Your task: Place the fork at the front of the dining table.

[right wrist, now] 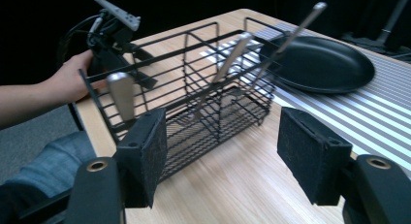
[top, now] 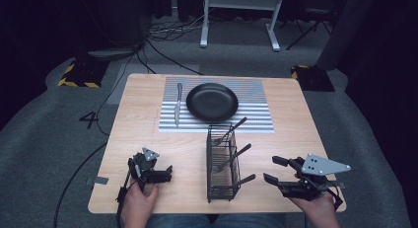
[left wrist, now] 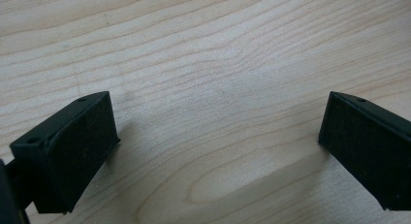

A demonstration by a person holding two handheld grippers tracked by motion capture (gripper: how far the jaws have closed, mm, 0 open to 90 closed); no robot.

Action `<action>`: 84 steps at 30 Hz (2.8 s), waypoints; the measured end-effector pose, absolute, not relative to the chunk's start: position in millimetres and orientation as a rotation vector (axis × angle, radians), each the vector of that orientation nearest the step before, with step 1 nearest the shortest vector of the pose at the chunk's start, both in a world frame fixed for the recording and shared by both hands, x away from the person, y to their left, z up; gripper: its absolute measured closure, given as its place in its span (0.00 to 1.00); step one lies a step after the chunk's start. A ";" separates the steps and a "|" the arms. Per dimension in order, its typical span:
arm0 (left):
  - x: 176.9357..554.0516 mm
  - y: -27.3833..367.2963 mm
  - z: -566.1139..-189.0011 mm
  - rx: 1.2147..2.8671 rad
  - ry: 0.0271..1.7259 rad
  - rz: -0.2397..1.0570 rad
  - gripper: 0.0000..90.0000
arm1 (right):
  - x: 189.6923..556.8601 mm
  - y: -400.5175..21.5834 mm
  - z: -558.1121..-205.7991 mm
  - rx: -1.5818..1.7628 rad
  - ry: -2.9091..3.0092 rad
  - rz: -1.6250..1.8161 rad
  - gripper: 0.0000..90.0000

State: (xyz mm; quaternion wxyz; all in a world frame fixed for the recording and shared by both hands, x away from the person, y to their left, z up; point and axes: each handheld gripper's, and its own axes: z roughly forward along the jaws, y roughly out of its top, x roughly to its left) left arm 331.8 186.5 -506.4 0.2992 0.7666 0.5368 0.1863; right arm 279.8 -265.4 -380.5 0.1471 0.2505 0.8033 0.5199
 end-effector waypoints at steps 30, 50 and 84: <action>331.8 186.5 -506.4 2.035 1.426 0.495 0.00 | 278.6 -215.2 -397.0 0.521 2.573 1.523 0.65; 331.8 186.5 -506.4 2.035 1.426 0.495 0.00 | 283.3 -206.1 -390.2 0.502 2.597 1.530 0.88; 331.8 186.5 -506.4 2.035 1.426 0.494 0.00 | 295.6 -192.5 -342.1 0.432 2.463 1.661 0.96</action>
